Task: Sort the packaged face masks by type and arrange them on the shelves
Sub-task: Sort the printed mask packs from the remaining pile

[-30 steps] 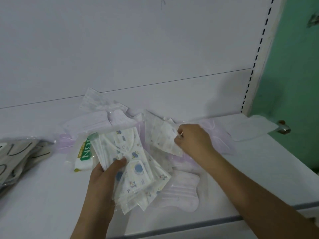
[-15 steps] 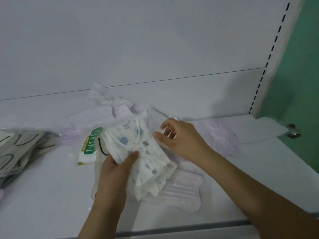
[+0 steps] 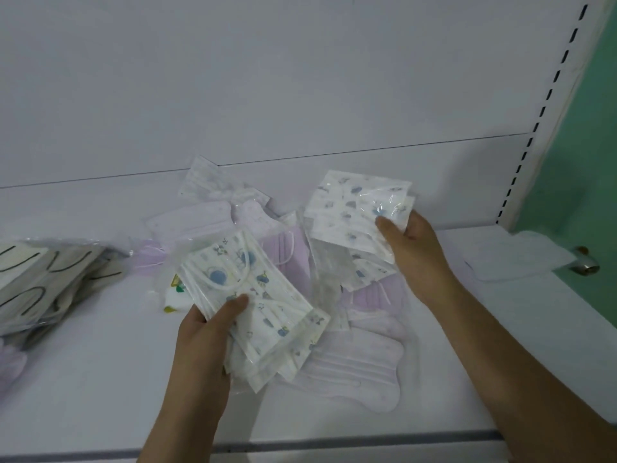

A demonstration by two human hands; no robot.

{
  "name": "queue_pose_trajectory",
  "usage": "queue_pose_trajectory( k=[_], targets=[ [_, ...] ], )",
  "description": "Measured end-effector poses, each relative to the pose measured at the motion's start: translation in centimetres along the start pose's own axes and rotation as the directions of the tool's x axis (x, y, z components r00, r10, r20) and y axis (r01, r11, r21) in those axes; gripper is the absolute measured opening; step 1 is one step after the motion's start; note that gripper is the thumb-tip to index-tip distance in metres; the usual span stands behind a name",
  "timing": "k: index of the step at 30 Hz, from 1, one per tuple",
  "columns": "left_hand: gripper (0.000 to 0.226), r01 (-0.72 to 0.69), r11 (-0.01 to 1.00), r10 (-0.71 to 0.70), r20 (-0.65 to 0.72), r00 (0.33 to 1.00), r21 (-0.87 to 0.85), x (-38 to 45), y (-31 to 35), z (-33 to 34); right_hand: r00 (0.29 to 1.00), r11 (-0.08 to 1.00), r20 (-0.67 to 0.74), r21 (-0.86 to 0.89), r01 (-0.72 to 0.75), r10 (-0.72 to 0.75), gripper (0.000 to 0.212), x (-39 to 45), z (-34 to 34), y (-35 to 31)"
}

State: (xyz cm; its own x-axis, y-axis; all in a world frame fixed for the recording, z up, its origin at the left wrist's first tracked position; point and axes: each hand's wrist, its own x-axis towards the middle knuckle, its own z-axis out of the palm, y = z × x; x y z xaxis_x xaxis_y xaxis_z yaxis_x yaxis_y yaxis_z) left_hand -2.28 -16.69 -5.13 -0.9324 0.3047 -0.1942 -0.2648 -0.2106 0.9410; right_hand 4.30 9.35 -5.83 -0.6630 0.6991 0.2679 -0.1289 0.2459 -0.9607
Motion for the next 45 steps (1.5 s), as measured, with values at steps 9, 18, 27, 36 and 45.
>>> queue_pose_trajectory(
  k=[9, 18, 27, 36, 45],
  targets=[
    [0.02, 0.146, 0.987, -0.138, 0.129, 0.982, -0.059, -0.5, 1.0, 0.7, 0.779, 0.901, 0.611, 0.25, -0.355, 0.137, 0.038, -1.3, -0.2, -1.2],
    [0.026, 0.238, 0.958, -0.282, 0.388, 0.877, 0.159, -1.4, 1.5, 0.7, 0.636, 0.923, 0.757, -0.338, 0.187, 0.148, 0.021, -0.2, 2.4, -4.9],
    [0.039, 0.072, 0.995, -0.08, 0.121, 0.989, 0.071, 0.1, 0.4, -1.7, 0.895, 0.707, 0.412, -0.684, 0.178, 0.173, 0.075, 0.4, 3.7, 1.5],
    [0.038, -0.083, 0.994, 0.087, 0.056, 0.995, -0.065, 0.1, -0.3, 0.1, 0.981, 0.872, 0.156, 0.457, -0.177, 0.117, 0.029, 0.1, 3.5, -1.5],
    [0.025, -0.103, 0.994, 0.101, -0.064, 0.993, -0.028, 1.4, -0.6, 1.2, 0.992, 0.776, 0.117, -0.63, 0.041, 0.043, 0.051, 0.0, 3.8, 0.6]
  ],
)
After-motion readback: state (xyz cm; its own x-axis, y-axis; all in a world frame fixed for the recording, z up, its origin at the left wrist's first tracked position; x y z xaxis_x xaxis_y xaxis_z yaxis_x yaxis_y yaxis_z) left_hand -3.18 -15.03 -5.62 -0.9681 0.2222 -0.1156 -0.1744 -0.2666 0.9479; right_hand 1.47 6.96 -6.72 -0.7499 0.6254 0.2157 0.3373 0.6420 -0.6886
